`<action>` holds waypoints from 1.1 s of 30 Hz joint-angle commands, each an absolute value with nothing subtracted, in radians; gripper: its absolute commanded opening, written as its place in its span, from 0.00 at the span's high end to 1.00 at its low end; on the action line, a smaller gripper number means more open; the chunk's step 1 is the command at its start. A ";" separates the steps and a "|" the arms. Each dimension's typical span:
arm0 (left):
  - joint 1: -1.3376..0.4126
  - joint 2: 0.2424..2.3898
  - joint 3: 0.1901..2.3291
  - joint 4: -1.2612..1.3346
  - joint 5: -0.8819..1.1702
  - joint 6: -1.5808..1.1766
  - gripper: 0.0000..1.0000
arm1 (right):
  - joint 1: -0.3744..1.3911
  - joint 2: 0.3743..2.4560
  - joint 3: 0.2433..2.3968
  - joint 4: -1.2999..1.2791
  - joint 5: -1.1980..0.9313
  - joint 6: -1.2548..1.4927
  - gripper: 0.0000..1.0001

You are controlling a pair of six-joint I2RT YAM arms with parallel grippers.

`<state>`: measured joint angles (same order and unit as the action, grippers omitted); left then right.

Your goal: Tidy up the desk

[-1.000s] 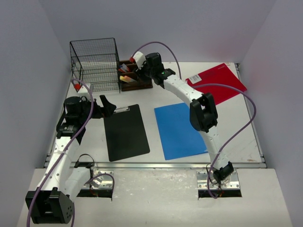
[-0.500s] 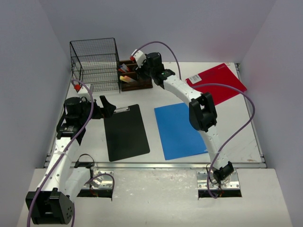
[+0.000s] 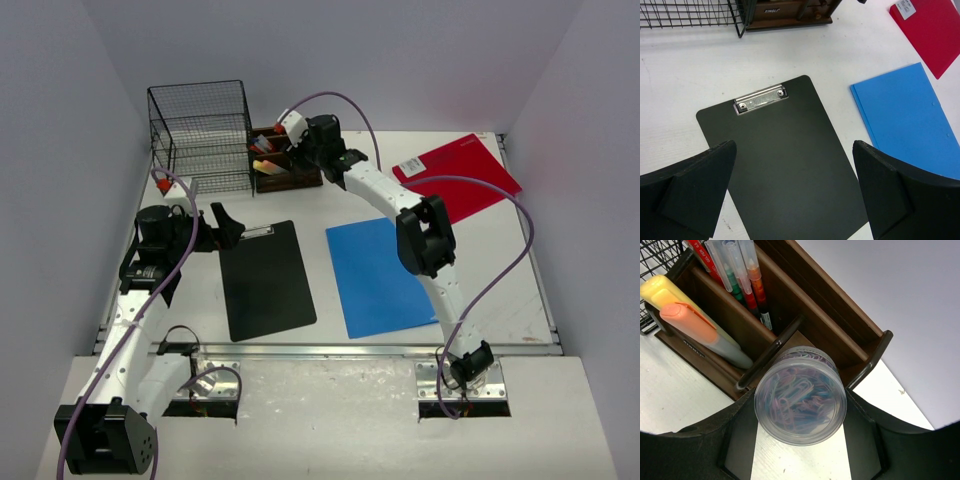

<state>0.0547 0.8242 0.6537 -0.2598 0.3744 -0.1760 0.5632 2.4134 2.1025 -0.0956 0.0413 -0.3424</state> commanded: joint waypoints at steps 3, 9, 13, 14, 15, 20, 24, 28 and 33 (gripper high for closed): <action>0.069 0.809 0.657 -0.236 0.370 -0.164 0.00 | 0.555 2.418 2.138 -0.009 0.060 -0.351 0.70; 0.069 0.811 0.661 -0.238 0.371 -0.164 0.00 | 0.555 2.428 2.149 -0.006 0.074 -0.366 0.32; 0.069 0.813 0.661 -0.238 0.373 -0.164 0.00 | 0.555 2.427 2.154 -0.006 0.074 -0.370 0.16; 0.069 0.812 0.661 -0.238 0.373 -0.164 0.00 | 0.555 2.427 2.159 -0.006 0.075 -0.368 0.09; 0.069 0.812 0.662 -0.238 0.373 -0.164 0.00 | 0.555 2.427 2.164 -0.006 0.078 -0.361 0.04; 0.069 0.811 0.667 -0.240 0.366 -0.168 0.00 | 0.555 2.416 2.172 -0.006 0.084 -0.351 0.01; 0.069 0.810 0.670 -0.238 0.364 -0.172 0.00 | 0.555 2.394 2.191 -0.006 0.085 -0.342 0.01; 0.069 0.809 0.680 -0.238 0.379 -0.165 0.00 | 0.555 2.341 2.211 -0.037 0.059 -0.323 0.01; 0.069 0.854 0.756 -0.281 0.518 0.014 0.00 | 0.552 2.173 2.082 -0.139 -0.007 -0.271 0.01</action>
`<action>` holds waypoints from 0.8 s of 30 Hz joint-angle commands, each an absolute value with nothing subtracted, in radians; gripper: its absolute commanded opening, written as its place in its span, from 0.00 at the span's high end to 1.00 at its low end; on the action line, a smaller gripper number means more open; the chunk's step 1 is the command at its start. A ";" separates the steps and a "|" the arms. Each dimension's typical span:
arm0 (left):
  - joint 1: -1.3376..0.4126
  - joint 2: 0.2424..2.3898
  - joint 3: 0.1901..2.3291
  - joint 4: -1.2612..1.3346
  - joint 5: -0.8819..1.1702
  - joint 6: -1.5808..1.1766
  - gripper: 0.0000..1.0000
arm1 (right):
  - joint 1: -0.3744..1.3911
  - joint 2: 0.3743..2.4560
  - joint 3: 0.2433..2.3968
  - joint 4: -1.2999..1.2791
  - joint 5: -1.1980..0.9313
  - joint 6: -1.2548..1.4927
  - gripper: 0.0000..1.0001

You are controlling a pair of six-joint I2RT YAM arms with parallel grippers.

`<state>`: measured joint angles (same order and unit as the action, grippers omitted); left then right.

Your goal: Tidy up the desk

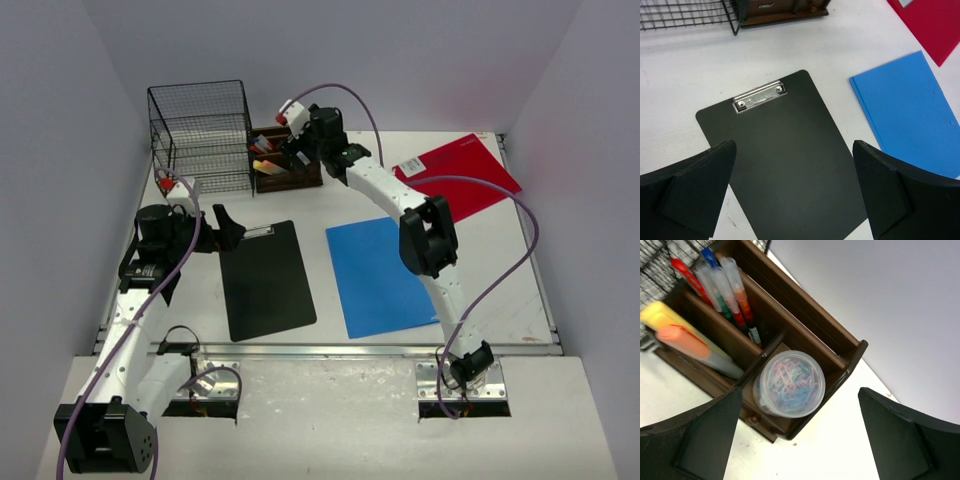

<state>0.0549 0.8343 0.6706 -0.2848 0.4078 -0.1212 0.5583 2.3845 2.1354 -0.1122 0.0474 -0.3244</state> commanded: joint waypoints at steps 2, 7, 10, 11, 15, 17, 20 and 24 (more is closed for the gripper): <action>0.070 0.865 0.774 -0.291 0.539 0.068 0.00 | 0.545 2.066 1.985 -0.198 -0.033 -0.252 0.01; 0.069 0.885 0.797 -0.305 0.633 0.169 0.00 | 0.513 1.924 1.825 -0.361 -0.121 -0.177 0.01; 0.069 0.947 0.825 -0.343 0.684 0.228 0.00 | 0.472 1.877 1.751 -0.477 -0.191 -0.133 0.03; 0.069 0.971 0.841 -0.360 0.701 0.251 0.01 | 0.452 1.861 1.727 -0.509 -0.219 -0.112 0.03; 0.068 1.027 0.877 -0.389 0.745 0.316 0.01 | 0.379 1.781 1.596 -0.547 -0.276 -0.085 0.04; 0.068 1.040 0.884 -0.387 0.746 0.320 0.02 | 0.344 1.748 1.538 -0.552 -0.291 -0.068 0.04; 0.067 1.059 0.894 -0.386 0.745 0.318 0.02 | 0.290 1.732 1.495 -0.569 -0.310 -0.042 0.05; 0.058 1.062 0.890 -0.377 0.744 0.308 0.02 | 0.175 1.732 1.439 -0.620 -0.349 -0.021 0.11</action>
<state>0.0559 1.0655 0.8518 -0.4042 0.7082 0.2834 0.2596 1.7929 1.4571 -0.5858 -0.2865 -0.0655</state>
